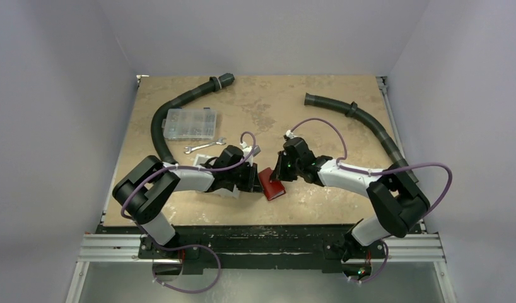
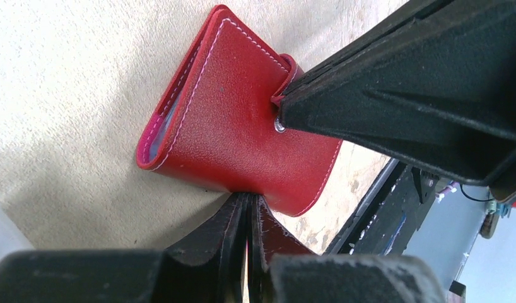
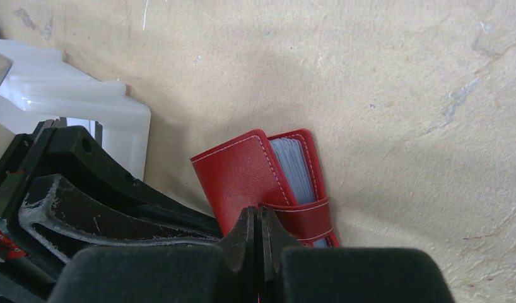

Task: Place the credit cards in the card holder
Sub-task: Close the card holder at the center of the board.

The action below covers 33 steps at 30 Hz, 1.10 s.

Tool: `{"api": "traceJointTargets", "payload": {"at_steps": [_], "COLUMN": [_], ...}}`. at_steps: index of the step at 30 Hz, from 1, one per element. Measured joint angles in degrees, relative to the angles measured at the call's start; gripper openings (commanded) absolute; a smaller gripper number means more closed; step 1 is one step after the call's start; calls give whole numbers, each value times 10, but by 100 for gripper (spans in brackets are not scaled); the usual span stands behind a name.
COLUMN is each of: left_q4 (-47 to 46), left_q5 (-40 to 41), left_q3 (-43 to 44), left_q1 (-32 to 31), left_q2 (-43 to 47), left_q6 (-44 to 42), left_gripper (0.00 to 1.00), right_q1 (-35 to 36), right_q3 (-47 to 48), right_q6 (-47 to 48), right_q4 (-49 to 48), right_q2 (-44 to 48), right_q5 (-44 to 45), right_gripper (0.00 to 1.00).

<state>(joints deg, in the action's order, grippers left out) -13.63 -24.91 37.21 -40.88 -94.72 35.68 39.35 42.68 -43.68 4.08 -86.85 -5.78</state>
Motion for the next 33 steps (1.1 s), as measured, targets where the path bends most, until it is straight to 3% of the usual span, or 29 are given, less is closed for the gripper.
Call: {"api": "traceJointTargets", "payload": {"at_steps": [12, 23, 28, 33], "left_q4": [-5, 4, 13, 14], "left_q5": [-7, -5, -3, -4], "left_q3": [0, 2, 5, 5], "left_q1": [3, 3, 3, 3], "left_q2": [-7, -7, -7, -7], "left_q6": [7, 7, 7, 7], "left_gripper": [0, 0, 0, 0], "right_q1": [88, 175, 183, 142], "right_q3": [37, -9, -36, -77], "right_q6": [12, -78, -97, -99], "right_q4": [41, -18, -58, -100], "right_q2": [-20, -24, -11, 36], "right_q5": [138, 303, 313, 231], "right_gripper": [0, 0, 0, 0]}}
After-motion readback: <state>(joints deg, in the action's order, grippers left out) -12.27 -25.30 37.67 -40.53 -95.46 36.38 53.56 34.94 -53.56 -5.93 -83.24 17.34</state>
